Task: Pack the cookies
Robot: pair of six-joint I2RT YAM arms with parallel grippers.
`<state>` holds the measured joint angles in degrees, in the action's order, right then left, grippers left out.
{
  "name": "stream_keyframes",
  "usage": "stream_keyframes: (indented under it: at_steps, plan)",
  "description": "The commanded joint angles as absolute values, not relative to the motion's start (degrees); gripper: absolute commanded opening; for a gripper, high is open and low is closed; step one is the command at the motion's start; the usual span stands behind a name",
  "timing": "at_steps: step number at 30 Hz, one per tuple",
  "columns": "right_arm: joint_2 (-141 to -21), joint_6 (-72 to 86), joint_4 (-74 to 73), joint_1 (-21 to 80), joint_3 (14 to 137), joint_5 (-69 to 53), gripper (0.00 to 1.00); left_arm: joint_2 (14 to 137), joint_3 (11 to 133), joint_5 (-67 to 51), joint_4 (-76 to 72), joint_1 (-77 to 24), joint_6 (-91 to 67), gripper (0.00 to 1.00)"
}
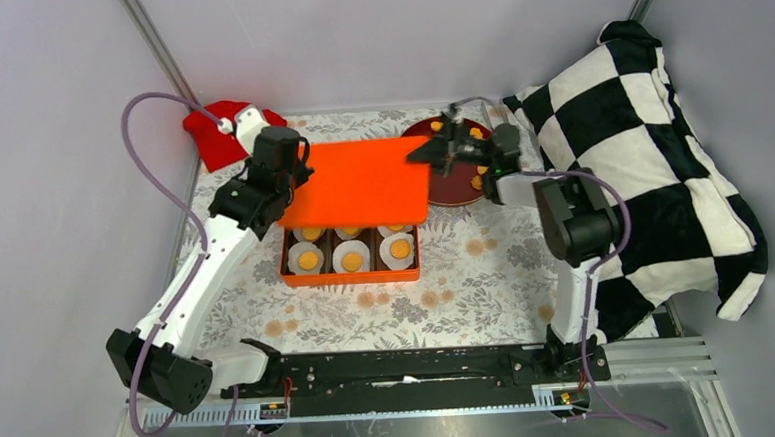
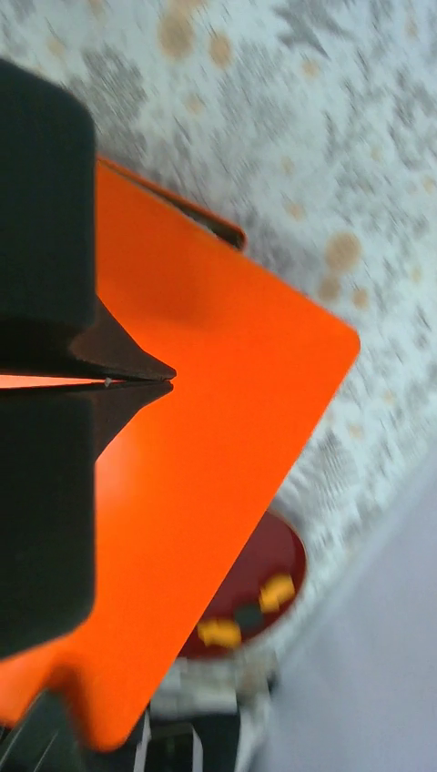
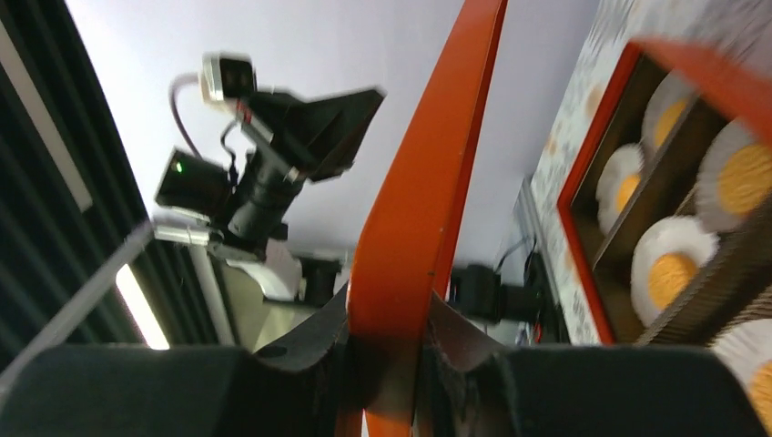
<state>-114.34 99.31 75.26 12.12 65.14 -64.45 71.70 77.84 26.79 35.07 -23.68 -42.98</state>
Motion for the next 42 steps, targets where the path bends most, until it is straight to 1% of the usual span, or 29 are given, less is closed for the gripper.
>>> stream_keyframes:
  at_steps: [1, 5, 7, 12, 19, 26, 34, 40, 42]
  plan:
    - [-116.28, 99.91, 81.57, 20.18, 70.78, -66.28, 0.00, 69.00, 71.33, 35.09, 38.33, -23.47, -43.74, 0.00]
    - [-121.04, 98.96, 80.82, 23.78, 73.36, -65.86, 0.00, 67.69, 67.35, 34.80, 38.13, -23.44, -44.50, 0.00]
    - [-122.49, 96.73, 78.20, 24.60, 74.02, -65.65, 0.00, 67.67, 65.89, 34.30, 38.02, -23.47, -44.64, 0.00]
    - [-124.74, 87.83, 67.96, 24.74, 73.79, -65.44, 0.00, 67.93, 63.44, 32.44, 37.25, -23.47, -44.91, 0.00]
    - [-127.27, 79.81, 60.33, 24.87, 73.31, -64.23, 0.00, 69.50, 60.86, 30.82, 34.96, -23.47, -44.52, 0.00]
    - [-126.86, 77.30, 57.83, 24.19, 70.97, -63.80, 0.00, 71.02, 60.80, 29.64, 34.42, -23.42, -44.65, 0.00]
    - [-123.66, 69.30, 51.13, 19.73, 64.59, -63.51, 0.00, 71.81, 59.14, 27.12, 32.91, -23.47, -44.55, 0.00]
    - [-122.60, 61.58, 42.28, 18.17, 64.47, -63.81, 0.00, 73.02, 57.29, 24.78, 30.76, -23.46, -44.79, 0.00]
    - [-122.61, 60.81, 41.69, 18.17, 64.51, -63.81, 0.00, 73.68, 56.25, 24.17, 29.97, -23.45, -45.03, 0.00]
